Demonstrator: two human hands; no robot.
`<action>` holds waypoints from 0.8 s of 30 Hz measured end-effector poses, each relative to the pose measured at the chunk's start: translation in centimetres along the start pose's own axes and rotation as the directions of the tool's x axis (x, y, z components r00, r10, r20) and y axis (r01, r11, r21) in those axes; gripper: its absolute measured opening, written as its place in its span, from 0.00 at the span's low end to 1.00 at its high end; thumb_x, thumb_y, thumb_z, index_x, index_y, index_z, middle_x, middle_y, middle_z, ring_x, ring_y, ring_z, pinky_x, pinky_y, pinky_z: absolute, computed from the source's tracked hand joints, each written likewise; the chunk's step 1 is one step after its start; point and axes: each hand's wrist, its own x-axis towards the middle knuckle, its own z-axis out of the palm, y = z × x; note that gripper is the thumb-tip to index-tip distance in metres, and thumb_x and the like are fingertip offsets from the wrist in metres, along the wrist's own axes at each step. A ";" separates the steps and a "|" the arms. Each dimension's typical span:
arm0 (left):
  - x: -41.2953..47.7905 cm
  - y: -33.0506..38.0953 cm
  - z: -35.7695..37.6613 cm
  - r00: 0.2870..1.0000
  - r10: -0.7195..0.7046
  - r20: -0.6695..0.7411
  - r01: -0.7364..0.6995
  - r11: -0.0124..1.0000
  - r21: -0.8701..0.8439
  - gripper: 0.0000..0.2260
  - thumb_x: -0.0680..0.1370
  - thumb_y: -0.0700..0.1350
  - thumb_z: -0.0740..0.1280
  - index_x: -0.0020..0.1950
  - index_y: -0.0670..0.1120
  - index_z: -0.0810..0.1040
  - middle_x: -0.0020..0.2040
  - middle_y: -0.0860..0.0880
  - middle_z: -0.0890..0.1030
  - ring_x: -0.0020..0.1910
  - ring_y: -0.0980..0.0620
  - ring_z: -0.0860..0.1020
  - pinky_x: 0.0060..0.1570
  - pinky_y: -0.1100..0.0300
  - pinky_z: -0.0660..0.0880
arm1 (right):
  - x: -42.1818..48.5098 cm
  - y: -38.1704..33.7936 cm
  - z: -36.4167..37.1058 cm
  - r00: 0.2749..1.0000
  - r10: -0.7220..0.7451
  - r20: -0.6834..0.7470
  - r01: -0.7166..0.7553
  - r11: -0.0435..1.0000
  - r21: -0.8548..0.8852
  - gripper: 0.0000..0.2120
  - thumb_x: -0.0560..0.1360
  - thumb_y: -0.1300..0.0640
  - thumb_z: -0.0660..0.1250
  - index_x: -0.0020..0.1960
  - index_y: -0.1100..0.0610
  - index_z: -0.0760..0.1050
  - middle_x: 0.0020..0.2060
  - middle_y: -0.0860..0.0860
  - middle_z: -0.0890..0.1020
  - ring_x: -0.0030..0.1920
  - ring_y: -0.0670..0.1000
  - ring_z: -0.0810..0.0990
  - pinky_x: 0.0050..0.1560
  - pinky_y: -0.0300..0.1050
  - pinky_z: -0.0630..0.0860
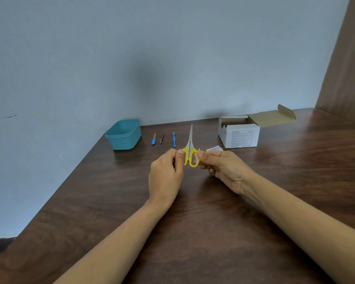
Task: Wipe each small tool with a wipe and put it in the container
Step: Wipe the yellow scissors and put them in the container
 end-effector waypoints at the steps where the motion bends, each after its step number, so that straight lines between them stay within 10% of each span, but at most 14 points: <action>1: 0.0 0.0 0.1 1.000 -0.012 -0.005 0.012 1.000 -0.017 0.17 0.82 0.49 0.59 0.35 0.45 0.73 0.28 0.51 0.71 0.29 0.53 0.70 0.30 0.55 0.67 | -0.1 0.0 0.2 1.000 0.016 0.010 -0.016 1.000 0.023 0.05 0.73 0.56 0.70 0.44 0.57 0.82 0.33 0.47 0.83 0.34 0.42 0.76 0.34 0.32 0.67; 7: 0.0 -0.1 0.0 0.995 -0.101 -0.010 0.100 0.992 -0.072 0.19 0.82 0.51 0.59 0.36 0.43 0.76 0.30 0.47 0.76 0.32 0.50 0.75 0.35 0.49 0.72 | -0.6 0.6 1.2 1.000 -0.013 0.026 0.010 0.997 0.080 0.04 0.68 0.56 0.71 0.41 0.55 0.83 0.35 0.46 0.83 0.37 0.44 0.74 0.36 0.34 0.65; 15: 0.0 0.1 -0.1 0.977 -0.203 0.066 0.208 0.973 -0.096 0.19 0.82 0.48 0.59 0.34 0.44 0.77 0.27 0.54 0.75 0.29 0.58 0.73 0.33 0.69 0.67 | -0.8 1.0 1.4 0.973 -0.230 -0.028 0.229 0.973 -0.043 0.05 0.68 0.63 0.74 0.44 0.60 0.83 0.33 0.47 0.83 0.32 0.40 0.76 0.36 0.31 0.71; 24: 0.0 0.4 -0.2 0.986 -0.160 0.054 0.164 0.983 -0.088 0.20 0.82 0.51 0.58 0.32 0.46 0.74 0.28 0.49 0.75 0.31 0.52 0.73 0.34 0.55 0.70 | -0.2 1.9 1.3 0.932 -0.361 -0.010 0.322 0.844 -0.430 0.04 0.67 0.60 0.76 0.42 0.54 0.85 0.35 0.50 0.85 0.39 0.45 0.81 0.48 0.44 0.79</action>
